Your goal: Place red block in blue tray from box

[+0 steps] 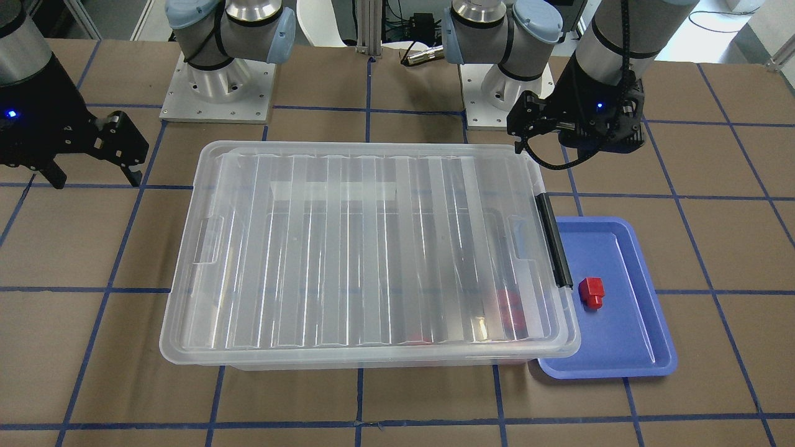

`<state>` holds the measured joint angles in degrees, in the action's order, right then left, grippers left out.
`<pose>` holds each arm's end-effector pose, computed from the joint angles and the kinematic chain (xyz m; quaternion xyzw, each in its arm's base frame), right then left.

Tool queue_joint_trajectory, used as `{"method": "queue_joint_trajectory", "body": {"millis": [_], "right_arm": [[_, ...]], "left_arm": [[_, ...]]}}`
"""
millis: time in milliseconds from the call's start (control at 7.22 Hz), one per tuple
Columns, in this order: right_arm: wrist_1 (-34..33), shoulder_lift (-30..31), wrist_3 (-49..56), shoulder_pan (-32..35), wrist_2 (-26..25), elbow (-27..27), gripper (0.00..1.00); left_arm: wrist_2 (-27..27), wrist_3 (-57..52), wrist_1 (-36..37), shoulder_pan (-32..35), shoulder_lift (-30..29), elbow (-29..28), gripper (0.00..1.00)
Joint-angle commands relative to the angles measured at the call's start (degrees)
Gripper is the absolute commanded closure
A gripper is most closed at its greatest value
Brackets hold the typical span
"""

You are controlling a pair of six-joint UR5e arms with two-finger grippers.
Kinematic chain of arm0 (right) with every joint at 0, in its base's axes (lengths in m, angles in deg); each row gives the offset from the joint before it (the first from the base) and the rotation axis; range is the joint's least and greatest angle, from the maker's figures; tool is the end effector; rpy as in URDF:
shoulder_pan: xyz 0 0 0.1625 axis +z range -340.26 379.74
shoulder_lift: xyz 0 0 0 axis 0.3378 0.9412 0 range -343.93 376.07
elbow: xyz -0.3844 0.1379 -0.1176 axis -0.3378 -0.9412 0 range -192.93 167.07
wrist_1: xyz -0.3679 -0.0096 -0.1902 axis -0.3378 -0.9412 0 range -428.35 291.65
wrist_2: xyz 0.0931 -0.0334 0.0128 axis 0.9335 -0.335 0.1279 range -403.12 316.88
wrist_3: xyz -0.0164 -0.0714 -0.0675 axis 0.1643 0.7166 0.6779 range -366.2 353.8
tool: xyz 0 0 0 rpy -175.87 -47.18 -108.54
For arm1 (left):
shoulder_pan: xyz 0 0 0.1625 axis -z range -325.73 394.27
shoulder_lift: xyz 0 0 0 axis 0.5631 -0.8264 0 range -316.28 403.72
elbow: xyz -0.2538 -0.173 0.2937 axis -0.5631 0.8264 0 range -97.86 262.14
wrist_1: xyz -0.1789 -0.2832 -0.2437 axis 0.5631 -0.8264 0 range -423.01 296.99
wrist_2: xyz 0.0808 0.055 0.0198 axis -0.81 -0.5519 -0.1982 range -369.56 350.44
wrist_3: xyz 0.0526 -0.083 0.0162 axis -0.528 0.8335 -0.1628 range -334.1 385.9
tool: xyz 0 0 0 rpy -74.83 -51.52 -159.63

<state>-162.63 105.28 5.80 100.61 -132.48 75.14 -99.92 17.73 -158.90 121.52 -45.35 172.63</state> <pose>0.0523 -0.5216 0.5054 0.0252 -0.9985 0.0475 0.0032 -0.1098 -0.4809 0.4818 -0.0474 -0.9977 -0.0476 0.0014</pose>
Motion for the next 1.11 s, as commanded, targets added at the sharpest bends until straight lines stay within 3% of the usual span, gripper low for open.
{"method": "queue_joint_trajectory", "body": {"millis": [0, 277, 969], "right_arm": [[0.0, 0.1, -8.8, 6.3, -0.4, -1.1, 0.00], [0.2, -1.3, -14.0, 9.5, -0.6, -2.4, 0.00], [0.6, -1.4, -13.4, 9.5, -0.5, -2.3, 0.00]], "left_arm": [[0.0, 0.1, 0.0, 0.1, 0.0, 0.0, 0.00], [0.0, 0.1, 0.0, 0.2, 0.1, 0.0, 0.00], [0.0, 0.1, 0.1, -0.1, 0.7, 0.0, 0.00]]}}
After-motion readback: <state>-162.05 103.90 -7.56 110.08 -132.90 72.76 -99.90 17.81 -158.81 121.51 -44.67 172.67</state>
